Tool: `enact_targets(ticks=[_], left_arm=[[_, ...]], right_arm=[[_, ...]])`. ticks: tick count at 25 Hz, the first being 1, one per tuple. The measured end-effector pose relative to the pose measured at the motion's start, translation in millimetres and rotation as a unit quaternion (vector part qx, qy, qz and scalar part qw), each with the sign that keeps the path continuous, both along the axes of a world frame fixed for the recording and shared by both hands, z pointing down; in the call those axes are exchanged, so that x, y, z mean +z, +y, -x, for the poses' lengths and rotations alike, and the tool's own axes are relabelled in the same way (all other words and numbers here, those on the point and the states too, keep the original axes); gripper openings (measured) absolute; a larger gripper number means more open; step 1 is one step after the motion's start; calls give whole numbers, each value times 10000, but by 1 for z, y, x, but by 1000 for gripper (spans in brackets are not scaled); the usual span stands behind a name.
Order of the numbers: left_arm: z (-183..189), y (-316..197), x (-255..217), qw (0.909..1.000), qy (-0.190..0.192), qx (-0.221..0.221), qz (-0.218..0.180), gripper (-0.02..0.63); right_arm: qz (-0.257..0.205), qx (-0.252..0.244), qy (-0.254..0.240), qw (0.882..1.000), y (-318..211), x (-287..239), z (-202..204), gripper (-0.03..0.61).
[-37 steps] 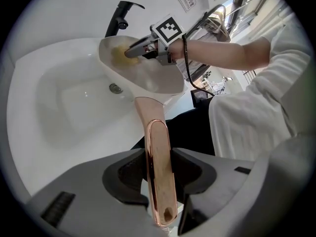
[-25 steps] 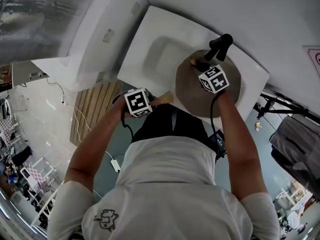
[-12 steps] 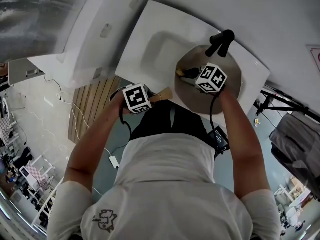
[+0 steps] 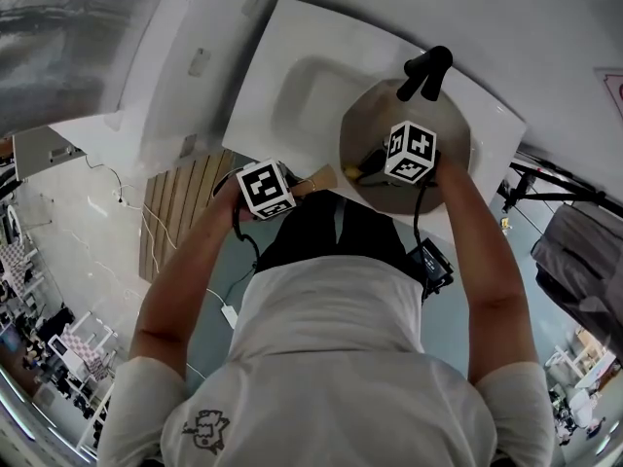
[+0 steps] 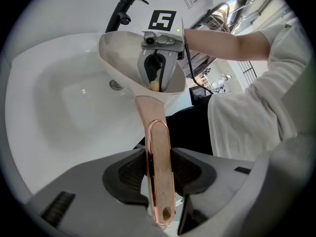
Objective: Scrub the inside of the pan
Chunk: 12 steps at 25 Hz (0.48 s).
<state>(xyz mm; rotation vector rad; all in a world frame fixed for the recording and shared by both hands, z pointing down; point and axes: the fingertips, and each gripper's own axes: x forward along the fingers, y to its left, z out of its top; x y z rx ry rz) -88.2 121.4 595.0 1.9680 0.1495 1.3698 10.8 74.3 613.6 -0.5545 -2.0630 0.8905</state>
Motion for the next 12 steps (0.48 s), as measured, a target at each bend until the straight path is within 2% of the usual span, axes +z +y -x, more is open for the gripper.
enact_targets(ticks=[5, 9, 12], left_arm=[[0, -1, -1, 10000, 42, -34, 82, 158], [1, -1, 1, 10000, -6, -12, 91, 156], [2, -1, 0, 9999, -28, 5, 122, 156]], right_arm=[[770, -533, 415, 9947, 25, -8, -21, 66], [1052, -1074, 897, 9845, 43, -10, -46, 63], [1139, -1418, 1472, 9722, 50, -7, -70, 63]])
